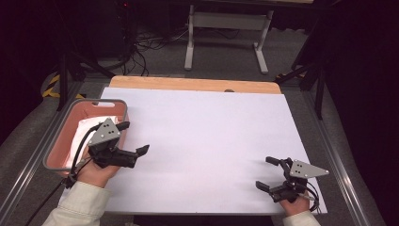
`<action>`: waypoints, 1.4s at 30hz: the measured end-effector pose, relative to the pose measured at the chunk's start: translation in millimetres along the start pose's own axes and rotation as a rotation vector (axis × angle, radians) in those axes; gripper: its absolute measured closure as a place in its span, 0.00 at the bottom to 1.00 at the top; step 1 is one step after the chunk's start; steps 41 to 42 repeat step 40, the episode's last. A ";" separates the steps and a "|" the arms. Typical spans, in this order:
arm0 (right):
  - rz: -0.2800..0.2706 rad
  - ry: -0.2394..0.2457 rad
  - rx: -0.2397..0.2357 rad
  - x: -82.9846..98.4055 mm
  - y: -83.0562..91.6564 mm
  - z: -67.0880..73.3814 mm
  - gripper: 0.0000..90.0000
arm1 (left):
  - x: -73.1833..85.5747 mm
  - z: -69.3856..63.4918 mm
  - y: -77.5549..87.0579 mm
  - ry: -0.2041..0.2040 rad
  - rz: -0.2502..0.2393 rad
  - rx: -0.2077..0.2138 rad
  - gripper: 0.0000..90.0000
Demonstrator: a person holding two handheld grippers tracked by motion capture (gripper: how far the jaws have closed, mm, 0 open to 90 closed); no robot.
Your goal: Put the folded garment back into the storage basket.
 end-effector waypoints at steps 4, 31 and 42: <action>0.002 0.000 -0.002 0.0 0.2 -0.1 0.01 | 8.7 -10.6 -9.1 0.039 -0.039 0.039 0.03; -0.002 -0.001 -0.013 -0.1 0.0 0.6 0.01 | 82.5 -44.7 -47.9 0.176 -0.089 0.145 0.03; -0.005 -0.002 -0.015 -0.3 -0.1 0.6 0.01 | 93.2 -40.1 -49.0 0.194 -0.081 0.104 0.02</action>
Point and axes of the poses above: each handheld gripper's, and its own axes: y roughly backward along the jaws, x roughly out of its underside, z roughly to its left, the point moved 5 cm from there along -y, roughly forward along the jaws, and after that the axes turned 9 degrees about -z, right-handed, at the moved point
